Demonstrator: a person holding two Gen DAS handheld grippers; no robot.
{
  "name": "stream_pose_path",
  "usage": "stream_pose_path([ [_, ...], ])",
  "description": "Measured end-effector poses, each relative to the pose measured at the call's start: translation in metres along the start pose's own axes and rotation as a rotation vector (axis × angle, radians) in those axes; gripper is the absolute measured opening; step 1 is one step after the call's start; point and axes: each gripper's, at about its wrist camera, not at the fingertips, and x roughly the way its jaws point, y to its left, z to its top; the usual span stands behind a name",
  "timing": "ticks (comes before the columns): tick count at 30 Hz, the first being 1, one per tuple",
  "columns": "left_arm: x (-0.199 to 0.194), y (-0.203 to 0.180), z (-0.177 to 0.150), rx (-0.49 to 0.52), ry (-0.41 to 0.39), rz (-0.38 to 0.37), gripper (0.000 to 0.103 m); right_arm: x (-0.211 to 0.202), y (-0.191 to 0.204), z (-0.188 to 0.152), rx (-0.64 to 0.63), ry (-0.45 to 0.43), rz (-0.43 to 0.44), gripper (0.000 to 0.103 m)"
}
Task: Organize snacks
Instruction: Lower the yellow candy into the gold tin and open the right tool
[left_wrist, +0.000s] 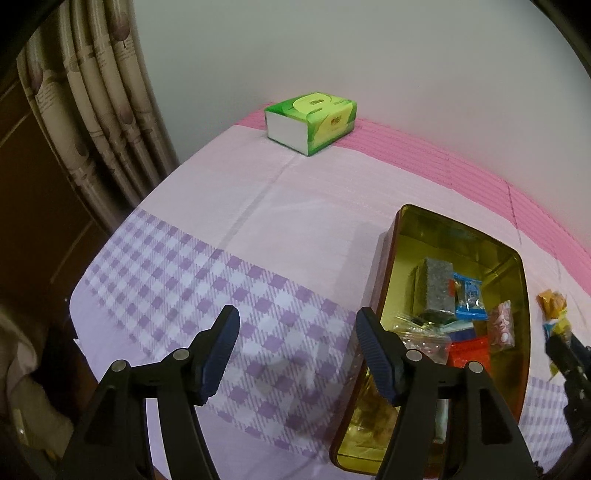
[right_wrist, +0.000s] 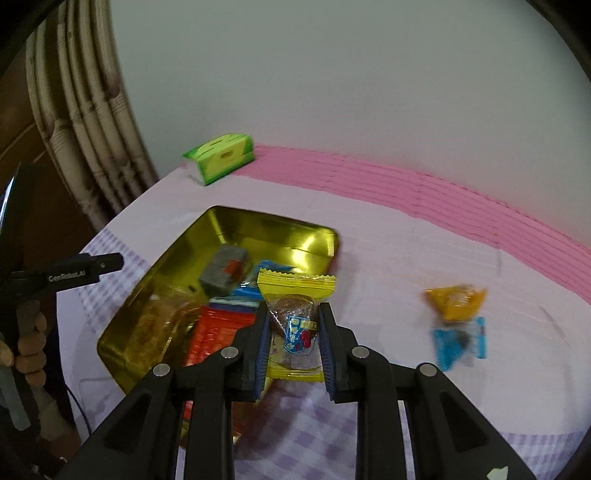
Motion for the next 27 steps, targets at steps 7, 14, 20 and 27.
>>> stream_pose_path([
  [7, 0.002, -0.001, -0.001, 0.007, 0.007, 0.004, 0.066, 0.025, 0.021, 0.005, -0.023, 0.040, 0.017, 0.022],
  [14, 0.004, -0.001, -0.002, 0.006, 0.015, 0.002, 0.066, 0.040, 0.030, 0.003, -0.038, 0.072, 0.021, 0.023],
  [20, 0.005, -0.001, -0.006, 0.018, 0.022, -0.003, 0.066, 0.046, 0.031, 0.001, -0.035, 0.089, 0.012, 0.023],
  [27, 0.006, -0.001, -0.005, 0.021, 0.025, -0.007, 0.067, 0.049, 0.029, 0.000, -0.023, 0.090, 0.019, 0.025],
])
